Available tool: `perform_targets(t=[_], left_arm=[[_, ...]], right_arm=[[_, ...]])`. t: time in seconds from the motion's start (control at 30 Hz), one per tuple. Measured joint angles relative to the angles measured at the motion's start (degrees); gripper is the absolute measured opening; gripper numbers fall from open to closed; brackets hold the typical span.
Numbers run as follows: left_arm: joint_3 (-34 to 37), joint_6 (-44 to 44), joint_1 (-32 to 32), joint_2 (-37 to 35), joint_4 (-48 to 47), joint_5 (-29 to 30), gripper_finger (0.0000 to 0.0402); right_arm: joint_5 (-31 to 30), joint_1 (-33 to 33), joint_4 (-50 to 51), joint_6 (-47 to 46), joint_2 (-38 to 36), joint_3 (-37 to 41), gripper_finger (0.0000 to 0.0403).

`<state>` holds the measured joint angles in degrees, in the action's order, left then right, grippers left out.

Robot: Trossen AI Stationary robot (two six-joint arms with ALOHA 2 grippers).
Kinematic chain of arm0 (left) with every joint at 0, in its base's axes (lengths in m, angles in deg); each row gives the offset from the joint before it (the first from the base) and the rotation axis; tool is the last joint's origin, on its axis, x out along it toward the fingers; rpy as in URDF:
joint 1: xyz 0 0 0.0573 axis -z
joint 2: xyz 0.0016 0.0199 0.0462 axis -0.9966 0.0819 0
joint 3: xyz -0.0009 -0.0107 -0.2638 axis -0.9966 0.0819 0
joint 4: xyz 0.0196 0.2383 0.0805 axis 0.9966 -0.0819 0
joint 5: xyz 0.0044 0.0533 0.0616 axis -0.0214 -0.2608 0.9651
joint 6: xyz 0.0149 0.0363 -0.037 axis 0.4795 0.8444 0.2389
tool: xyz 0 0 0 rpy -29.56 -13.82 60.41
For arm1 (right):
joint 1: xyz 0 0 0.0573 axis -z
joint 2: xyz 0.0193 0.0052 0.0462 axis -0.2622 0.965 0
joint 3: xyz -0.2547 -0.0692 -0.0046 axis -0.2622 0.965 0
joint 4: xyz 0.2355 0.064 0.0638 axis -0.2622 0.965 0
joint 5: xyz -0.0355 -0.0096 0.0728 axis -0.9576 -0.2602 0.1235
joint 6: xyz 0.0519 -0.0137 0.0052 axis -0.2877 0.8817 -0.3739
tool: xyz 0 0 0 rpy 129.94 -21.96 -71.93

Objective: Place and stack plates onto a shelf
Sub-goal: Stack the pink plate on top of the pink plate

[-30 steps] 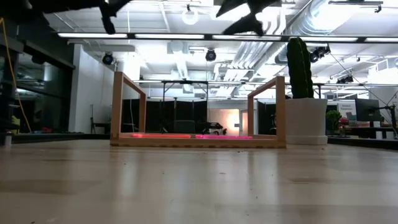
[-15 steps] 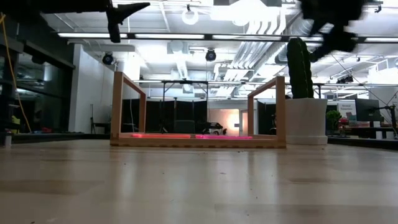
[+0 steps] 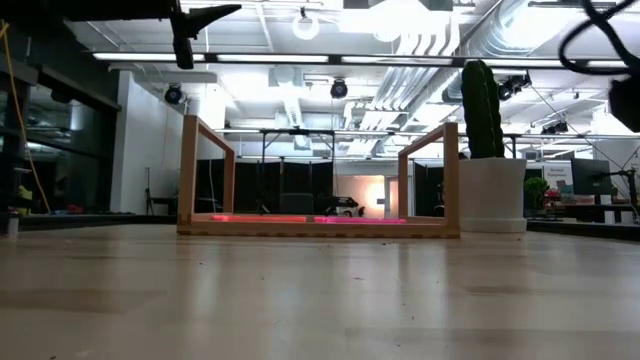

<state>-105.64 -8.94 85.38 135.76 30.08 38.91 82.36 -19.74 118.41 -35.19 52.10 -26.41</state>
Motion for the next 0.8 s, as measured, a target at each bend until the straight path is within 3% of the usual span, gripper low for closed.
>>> perform_targets(t=[0.37,0.63,0.8], left_arm=[[0.0,-0.1,0.0,0.0,-0.1,0.0,0.0156],[0.0,-0.1,0.0,0.0,-0.2,0.0,0.0156],[0.0,-0.2,0.0,0.0,-0.2,0.0,0.0156]], right_arm=[[-0.3,-10.1,-5.8,-5.9,10.2,1.2,0.0252],[-0.3,-12.4,-13.2,-10.1,18.7,1.2,0.0251],[0.4,-12.7,-14.6,-10.5,21.1,1.0,0.0214]])
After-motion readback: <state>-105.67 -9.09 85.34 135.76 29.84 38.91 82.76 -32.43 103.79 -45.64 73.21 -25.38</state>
